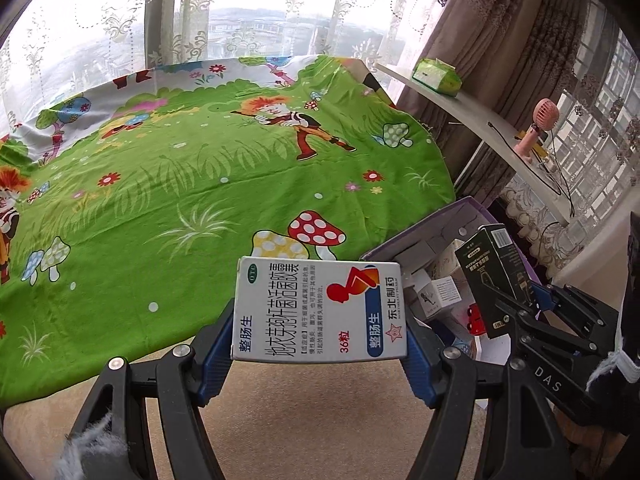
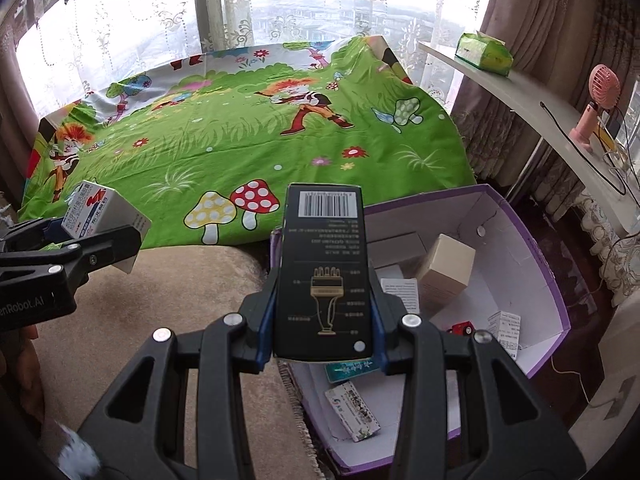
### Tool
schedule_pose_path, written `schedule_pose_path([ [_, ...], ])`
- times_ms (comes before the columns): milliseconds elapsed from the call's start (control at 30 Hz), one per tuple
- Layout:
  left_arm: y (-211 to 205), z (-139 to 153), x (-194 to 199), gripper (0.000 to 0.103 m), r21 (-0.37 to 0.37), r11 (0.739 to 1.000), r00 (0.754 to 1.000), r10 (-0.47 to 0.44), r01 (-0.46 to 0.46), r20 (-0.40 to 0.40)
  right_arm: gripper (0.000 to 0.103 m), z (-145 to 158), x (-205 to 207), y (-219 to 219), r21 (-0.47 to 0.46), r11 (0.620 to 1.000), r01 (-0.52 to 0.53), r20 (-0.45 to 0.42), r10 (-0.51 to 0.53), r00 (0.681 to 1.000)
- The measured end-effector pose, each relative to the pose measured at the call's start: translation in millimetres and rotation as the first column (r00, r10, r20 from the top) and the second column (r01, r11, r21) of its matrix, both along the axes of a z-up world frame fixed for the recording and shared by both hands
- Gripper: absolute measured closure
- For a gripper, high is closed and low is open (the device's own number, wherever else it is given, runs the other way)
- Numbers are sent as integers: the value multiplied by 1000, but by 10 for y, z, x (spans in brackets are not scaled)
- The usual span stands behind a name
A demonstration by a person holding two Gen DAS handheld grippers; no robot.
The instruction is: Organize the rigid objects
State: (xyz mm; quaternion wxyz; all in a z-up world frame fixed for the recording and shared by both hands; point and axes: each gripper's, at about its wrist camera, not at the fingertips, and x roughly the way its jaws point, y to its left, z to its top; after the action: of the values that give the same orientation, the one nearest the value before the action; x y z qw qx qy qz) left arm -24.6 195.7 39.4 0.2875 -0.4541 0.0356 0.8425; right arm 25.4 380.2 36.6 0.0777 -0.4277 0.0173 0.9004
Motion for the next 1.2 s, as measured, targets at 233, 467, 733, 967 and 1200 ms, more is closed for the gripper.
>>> schedule_pose_path([
  [233,336,-14,117,31,-3,997,997,-79,79,10,60,18,189,371,18,996,82,-6,-82,997],
  [467,683,-71,219,31,-26,987,987,-158,158,26,60,-43,325,668,50,987,151,8,-152,988],
  [733,946,-171,302,31,-32,975,973,-219,222,72,60,-129,440,907,47,978,201,38,-203,978],
  [967,1078,-236,338,30,-26,967,962,-248,252,119,60,-204,515,1005,67,973,223,63,-227,972],
  [1200,1120,-330,332,25,-47,967,958,-240,250,156,60,-284,543,1049,65,970,233,87,-238,967],
])
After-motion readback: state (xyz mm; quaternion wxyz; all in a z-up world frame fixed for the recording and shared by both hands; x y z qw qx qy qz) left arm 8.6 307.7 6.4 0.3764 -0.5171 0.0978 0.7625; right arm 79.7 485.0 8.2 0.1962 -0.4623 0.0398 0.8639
